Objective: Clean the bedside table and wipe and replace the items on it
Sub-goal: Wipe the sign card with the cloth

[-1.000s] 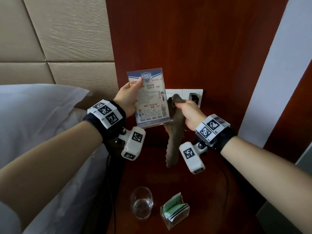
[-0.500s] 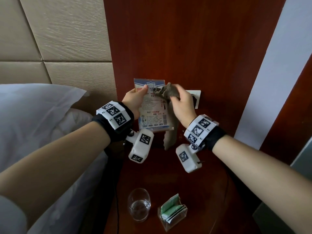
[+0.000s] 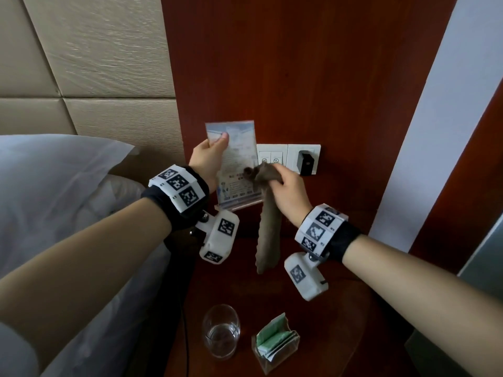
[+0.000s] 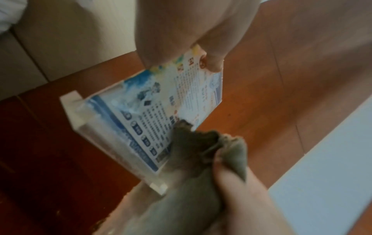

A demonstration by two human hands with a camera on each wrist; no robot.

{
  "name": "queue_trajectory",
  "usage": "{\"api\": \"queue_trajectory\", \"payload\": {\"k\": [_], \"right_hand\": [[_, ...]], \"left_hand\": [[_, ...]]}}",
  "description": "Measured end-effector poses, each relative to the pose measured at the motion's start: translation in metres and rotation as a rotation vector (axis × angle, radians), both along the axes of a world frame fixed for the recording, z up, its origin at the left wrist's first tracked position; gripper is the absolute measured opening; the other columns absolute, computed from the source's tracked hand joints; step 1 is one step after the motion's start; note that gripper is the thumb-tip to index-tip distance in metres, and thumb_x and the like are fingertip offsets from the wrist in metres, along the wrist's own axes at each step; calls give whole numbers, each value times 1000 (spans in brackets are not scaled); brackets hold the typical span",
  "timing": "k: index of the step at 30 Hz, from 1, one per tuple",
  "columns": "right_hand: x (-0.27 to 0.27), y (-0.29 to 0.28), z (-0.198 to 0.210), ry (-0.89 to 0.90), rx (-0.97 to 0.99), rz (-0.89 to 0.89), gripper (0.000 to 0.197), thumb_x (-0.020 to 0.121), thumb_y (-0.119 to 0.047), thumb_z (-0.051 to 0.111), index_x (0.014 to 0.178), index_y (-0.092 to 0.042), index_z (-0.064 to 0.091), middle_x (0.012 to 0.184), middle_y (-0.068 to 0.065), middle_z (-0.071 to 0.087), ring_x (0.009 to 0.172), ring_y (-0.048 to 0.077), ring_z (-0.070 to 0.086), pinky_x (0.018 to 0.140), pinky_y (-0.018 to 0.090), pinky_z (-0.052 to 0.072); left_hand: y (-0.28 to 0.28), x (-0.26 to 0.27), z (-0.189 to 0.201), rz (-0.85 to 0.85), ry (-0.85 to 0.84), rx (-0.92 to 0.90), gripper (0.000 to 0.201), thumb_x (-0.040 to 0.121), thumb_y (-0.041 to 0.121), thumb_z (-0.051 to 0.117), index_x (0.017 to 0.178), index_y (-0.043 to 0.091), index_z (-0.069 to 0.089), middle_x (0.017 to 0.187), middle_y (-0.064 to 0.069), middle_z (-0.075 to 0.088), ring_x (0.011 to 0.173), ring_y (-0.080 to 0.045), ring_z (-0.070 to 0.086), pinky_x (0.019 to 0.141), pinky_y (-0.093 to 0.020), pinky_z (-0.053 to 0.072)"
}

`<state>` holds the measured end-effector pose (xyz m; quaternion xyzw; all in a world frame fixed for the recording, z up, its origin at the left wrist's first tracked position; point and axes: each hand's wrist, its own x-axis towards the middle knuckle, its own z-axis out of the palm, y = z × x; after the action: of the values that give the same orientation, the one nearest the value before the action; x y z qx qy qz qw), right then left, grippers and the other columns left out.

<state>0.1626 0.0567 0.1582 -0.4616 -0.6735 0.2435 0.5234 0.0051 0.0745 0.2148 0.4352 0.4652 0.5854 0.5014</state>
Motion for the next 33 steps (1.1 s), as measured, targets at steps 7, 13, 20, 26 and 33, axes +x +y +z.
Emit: {"api": "queue_trajectory", "payload": {"k": [7,13,20,26,33], "right_hand": [[-9,17,52,297,-69,-92,24,97,-12,45,116,-8,60,111,8,64,98,16,58,88,30,44],[-36,12,54,149,60,-13,24,95,-7,47,113,-3,61,111,11,66,103,20,60,89,27,46],[-36,9,30,-115,116,76,37,91,3,43,122,-10,60,109,8,67,96,11,56,74,3,41],[-19,23,21,-231,54,-7,40,92,4,42,127,-8,57,113,14,65,105,25,61,67,5,39],[-34,9,34,-212,147,66,42,90,6,41,125,-10,57,111,12,66,98,17,58,81,18,44]], "left_hand": [[-9,8,-16,-45,184,32,11,94,15,54,85,10,60,89,-10,67,82,-26,66,79,-38,56],[-11,11,-14,-142,258,32,17,89,-3,53,79,7,61,81,-10,63,71,-21,60,74,-32,52],[-16,-4,-17,-192,213,-23,19,90,-6,48,80,4,61,80,-10,63,73,-22,62,72,-35,52],[-17,-14,-17,-156,152,-49,16,94,0,46,85,6,58,84,-8,63,76,-19,62,72,-33,52],[-17,-2,-20,-157,159,-22,17,91,-3,50,81,5,60,81,-9,63,73,-22,61,73,-35,52]]}}
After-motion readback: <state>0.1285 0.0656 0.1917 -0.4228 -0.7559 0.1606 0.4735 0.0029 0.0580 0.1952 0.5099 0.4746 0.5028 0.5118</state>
